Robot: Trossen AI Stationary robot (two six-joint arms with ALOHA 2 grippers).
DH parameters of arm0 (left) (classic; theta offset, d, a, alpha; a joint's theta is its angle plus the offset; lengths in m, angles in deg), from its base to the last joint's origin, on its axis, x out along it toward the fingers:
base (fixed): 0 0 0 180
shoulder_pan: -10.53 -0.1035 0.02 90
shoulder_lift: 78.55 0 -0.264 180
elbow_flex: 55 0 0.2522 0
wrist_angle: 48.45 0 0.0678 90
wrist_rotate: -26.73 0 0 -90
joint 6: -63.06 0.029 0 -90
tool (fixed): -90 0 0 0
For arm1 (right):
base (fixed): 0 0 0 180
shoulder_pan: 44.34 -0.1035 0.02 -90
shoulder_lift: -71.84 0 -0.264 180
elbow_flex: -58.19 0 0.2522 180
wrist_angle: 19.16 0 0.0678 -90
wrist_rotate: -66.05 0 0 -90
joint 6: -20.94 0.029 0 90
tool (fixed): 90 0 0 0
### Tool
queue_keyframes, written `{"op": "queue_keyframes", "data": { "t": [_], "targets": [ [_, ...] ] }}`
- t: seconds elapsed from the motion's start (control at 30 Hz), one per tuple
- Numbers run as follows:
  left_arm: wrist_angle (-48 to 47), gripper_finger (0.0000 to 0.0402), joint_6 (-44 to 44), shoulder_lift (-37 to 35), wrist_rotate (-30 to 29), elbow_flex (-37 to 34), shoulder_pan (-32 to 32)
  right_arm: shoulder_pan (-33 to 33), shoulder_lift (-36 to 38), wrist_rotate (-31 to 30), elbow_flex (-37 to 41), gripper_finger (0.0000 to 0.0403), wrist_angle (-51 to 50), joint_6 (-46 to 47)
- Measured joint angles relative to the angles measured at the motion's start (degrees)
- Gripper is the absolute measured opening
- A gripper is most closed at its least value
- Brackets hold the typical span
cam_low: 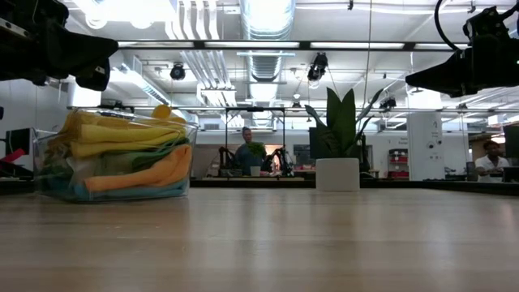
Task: Fold microfiber towels
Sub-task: Return to Home Position
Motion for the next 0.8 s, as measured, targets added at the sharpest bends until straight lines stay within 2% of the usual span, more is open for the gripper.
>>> {"op": "queue_keyframes", "data": {
  "t": [0.57, 0.8],
  "targets": [
    [0.0, 0.0004, 0.0, 0.0, 0.0, 0.0, 0.0, 0.0, 0.0, 0.0, 0.0, 0.0069, 0.0, 0.0],
    [0.0, 0.0004, 0.0, 0.0, 0.0, 0.0, 0.0, 0.0, 0.0, 0.0, 0.0, 0.0075, 0.0, 0.0]
  ]
}}
